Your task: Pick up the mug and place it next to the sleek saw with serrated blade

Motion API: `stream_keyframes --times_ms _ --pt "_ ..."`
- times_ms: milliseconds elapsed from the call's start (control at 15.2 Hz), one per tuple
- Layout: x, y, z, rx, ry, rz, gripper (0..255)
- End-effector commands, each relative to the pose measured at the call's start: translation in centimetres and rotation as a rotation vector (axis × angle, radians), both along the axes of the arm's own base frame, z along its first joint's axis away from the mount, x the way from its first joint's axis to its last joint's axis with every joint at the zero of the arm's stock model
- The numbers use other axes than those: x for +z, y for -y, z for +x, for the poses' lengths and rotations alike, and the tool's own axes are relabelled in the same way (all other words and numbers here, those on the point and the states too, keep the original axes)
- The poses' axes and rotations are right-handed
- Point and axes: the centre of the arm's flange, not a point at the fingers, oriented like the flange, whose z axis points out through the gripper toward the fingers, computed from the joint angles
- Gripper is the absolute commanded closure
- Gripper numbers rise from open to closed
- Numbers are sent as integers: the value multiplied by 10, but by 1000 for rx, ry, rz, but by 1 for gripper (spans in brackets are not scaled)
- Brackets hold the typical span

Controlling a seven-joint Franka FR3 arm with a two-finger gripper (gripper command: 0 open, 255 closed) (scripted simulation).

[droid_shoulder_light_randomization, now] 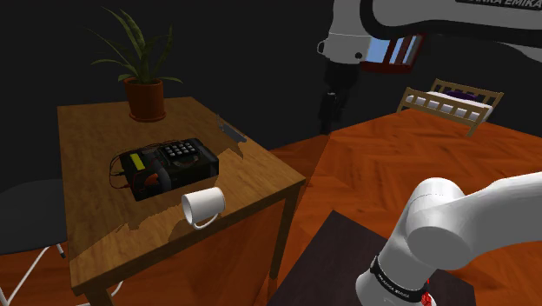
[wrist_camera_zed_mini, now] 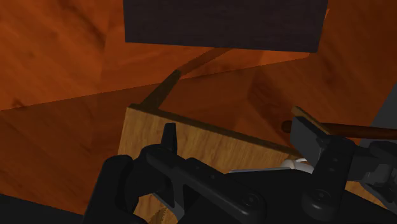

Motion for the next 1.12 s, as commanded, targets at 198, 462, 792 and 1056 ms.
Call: stream_keyframes --times_ms 198,462,792,1056 --pt "-20 -31 21 73 20 -46 0" --pt "-47 -73 46 171 46 -107 0" --pt "-85 -127 73 293 79 -184 0" --pt "-117 -169 91 391 106 -245 0"
